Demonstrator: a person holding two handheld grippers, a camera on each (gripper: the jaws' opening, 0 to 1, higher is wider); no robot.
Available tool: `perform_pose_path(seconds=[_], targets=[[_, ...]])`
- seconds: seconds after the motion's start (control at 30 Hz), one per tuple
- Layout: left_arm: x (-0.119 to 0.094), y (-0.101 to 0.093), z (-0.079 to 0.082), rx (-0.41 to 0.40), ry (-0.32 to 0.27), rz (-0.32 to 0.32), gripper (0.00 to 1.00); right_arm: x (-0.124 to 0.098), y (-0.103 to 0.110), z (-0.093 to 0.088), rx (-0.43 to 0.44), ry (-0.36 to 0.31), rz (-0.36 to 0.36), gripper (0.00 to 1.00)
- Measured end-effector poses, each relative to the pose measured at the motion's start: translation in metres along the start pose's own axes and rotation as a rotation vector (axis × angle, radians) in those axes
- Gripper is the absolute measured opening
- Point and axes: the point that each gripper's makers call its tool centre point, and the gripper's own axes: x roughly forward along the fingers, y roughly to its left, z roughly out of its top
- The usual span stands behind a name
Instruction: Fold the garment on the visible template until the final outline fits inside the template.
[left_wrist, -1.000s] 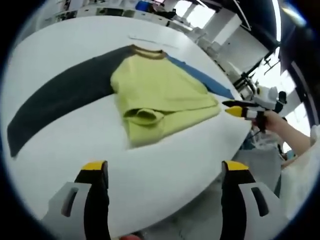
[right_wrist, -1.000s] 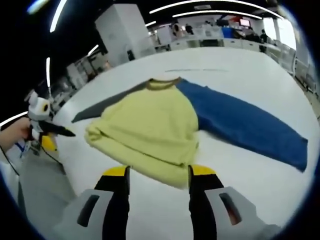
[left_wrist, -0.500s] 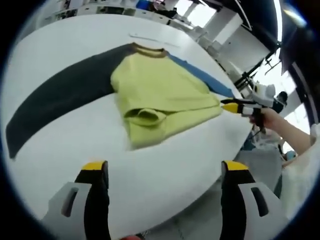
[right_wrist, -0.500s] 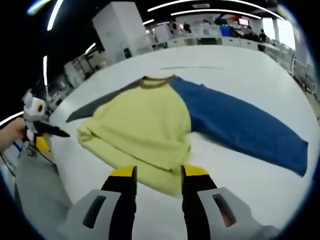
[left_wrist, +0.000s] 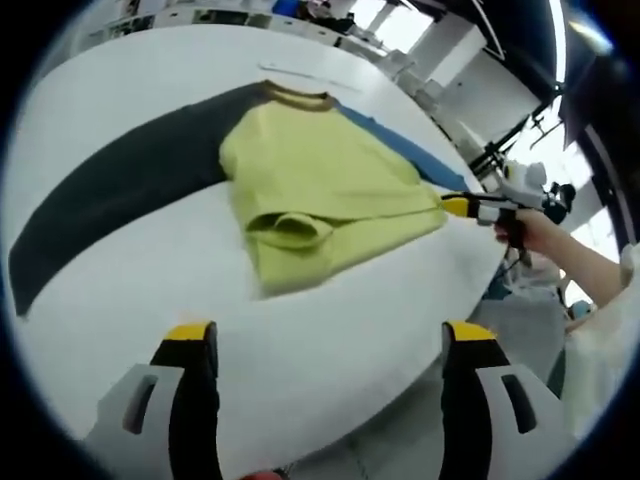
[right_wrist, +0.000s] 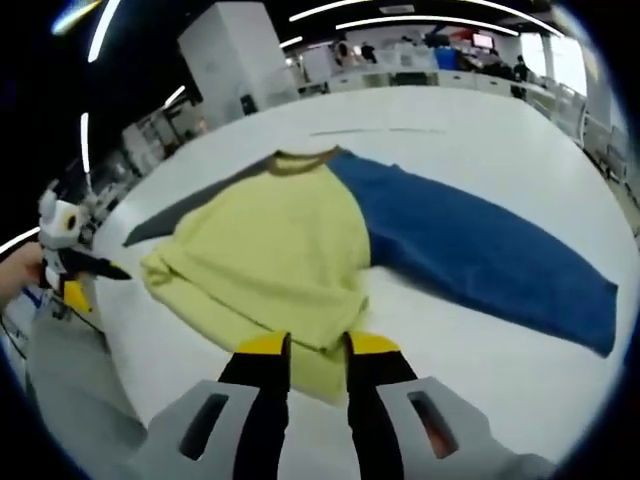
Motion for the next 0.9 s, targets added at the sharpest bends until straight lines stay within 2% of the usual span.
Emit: perform_pose_path(seconds=[0.67, 0.9], targets=[[0.0022, -0.0048, 0.0025, 0.005, -0.006, -0.011, 0.89, 0.0027, -0.0088, 0.0004, 0.031, 0.001, -0.02, 0.05], [0.003, -0.0074, 0.0068, 0.009, -0.019, -0.015, 0.88, 0.001, -0.007, 0.0072, 0.046, -0.024, -0.018, 0.04]])
